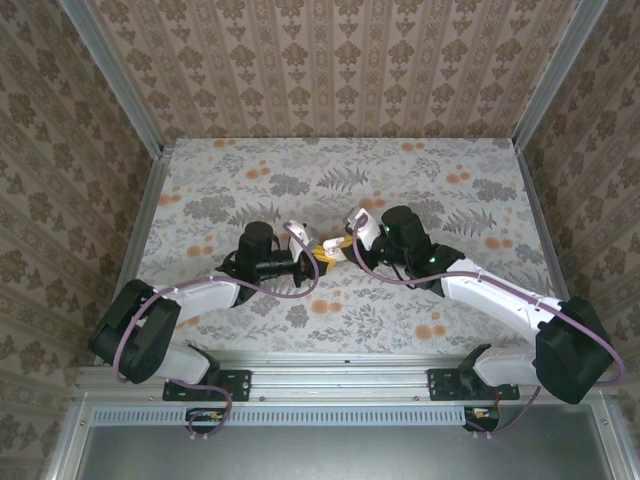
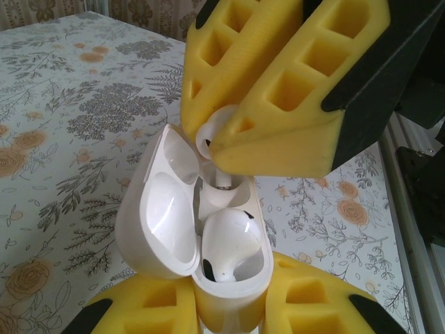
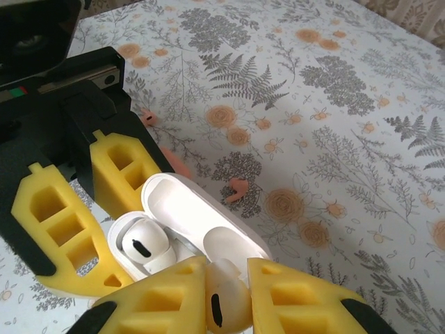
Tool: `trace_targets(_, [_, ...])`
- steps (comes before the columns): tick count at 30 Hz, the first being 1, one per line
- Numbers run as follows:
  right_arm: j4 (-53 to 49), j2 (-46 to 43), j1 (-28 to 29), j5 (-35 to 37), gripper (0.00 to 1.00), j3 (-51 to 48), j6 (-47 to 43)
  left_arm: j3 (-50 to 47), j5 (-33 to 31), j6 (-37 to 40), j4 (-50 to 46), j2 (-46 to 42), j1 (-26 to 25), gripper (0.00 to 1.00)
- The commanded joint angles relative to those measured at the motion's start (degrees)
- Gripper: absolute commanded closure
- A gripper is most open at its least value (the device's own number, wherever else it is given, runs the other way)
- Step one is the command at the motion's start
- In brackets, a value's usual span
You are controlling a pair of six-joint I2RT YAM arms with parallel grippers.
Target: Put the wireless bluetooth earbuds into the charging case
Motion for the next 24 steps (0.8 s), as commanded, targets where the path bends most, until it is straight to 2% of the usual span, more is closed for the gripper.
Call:
trace_targets(1, [-2.29,0.68,0.62,2.94,0.82,2.44,-2.85,1.65,1.47,-0.90,2.40,-1.97,0.46,0.84])
trace_targets(8, [-4.48,0.98,1.33,1.22,0.80,3.88,-4.51,1.83,1.52,-0.45,1.88,-2.40,0.46,0.84])
trace_targets(24, [-2.80,-0.91,1.24,-2.87,0.66,4.45,-0.03,1.82,1.51,-0.33,1.70,-2.46,0.49,0.84])
